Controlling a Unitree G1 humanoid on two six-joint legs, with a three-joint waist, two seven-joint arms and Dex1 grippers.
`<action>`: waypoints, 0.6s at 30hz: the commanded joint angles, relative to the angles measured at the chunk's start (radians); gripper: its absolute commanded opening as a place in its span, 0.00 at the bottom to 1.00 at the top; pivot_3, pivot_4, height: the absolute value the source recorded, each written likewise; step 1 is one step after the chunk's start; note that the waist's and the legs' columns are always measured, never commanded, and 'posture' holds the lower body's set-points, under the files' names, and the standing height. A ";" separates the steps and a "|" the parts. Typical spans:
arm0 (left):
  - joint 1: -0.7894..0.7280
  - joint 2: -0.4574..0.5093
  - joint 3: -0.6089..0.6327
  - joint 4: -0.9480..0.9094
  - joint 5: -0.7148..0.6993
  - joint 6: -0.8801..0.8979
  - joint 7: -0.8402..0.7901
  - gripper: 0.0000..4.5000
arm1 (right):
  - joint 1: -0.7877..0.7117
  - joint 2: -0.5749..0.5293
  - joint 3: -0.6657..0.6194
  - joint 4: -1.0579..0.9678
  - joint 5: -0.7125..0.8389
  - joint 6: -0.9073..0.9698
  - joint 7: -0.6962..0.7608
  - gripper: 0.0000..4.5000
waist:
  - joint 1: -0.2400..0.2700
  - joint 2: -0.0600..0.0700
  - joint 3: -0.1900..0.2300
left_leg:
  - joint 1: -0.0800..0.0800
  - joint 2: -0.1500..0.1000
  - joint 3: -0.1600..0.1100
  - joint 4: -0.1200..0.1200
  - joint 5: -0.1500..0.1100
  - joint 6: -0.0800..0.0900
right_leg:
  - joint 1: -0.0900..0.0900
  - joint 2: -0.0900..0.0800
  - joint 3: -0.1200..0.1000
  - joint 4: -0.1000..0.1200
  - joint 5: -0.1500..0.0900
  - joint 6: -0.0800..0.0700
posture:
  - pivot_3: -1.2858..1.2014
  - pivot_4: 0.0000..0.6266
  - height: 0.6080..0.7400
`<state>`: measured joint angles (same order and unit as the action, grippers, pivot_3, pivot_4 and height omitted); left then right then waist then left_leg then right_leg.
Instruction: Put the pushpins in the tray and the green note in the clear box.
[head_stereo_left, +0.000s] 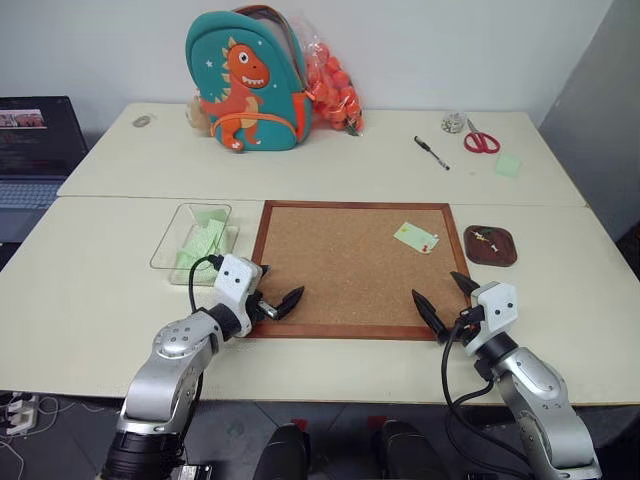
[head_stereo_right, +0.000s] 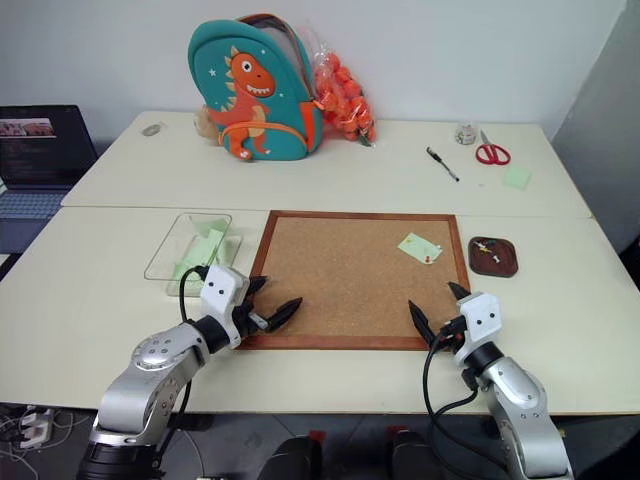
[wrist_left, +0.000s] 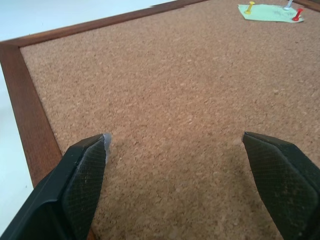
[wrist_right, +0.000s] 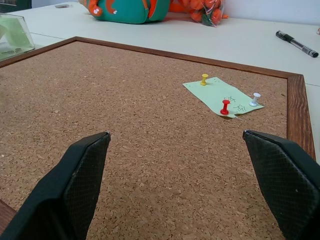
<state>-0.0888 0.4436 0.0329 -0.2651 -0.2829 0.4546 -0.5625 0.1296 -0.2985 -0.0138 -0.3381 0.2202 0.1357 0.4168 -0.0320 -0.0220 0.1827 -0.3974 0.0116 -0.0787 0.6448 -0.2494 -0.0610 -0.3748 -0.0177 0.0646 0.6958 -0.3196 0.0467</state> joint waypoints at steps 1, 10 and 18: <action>0.006 -0.001 0.001 -0.043 -0.022 -0.023 -0.020 0.99 | -0.012 -0.003 -0.008 -0.011 0.006 -0.027 0.010 1.00 | 0.000 0.000 0.000 | 0.000 0.000 0.000 0.000 0.000 0.000 | 0.000 0.000 0.000 0.000 0.000 0.000 | 0.52 0.24 1.00; -0.003 -0.016 0.025 -0.030 -0.035 -0.066 -0.030 0.99 | -0.018 -0.008 -0.011 -0.008 0.003 -0.026 0.014 1.00 | 0.000 0.000 0.000 | 0.000 0.000 0.000 0.000 0.000 0.000 | 0.000 0.000 0.000 0.000 0.000 0.000 | 0.52 0.24 1.00; -0.002 -0.011 0.033 -0.018 -0.051 -0.120 -0.060 0.99 | -0.031 -0.010 -0.015 0.002 0.003 -0.028 0.021 1.00 | 0.000 0.000 0.000 | 0.000 0.000 0.000 0.000 0.000 0.000 | 0.000 0.000 0.000 0.000 0.000 0.000 | 0.52 0.24 1.00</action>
<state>-0.0845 0.4297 0.0463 -0.2659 -0.3145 0.3715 -0.6053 0.1102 -0.3028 -0.0139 -0.3241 0.2198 0.1357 0.4330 -0.0322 -0.0219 0.1827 -0.3971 0.0116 -0.0785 0.6448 -0.2494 -0.0610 -0.3746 -0.0177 0.0645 0.6958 -0.3196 0.0468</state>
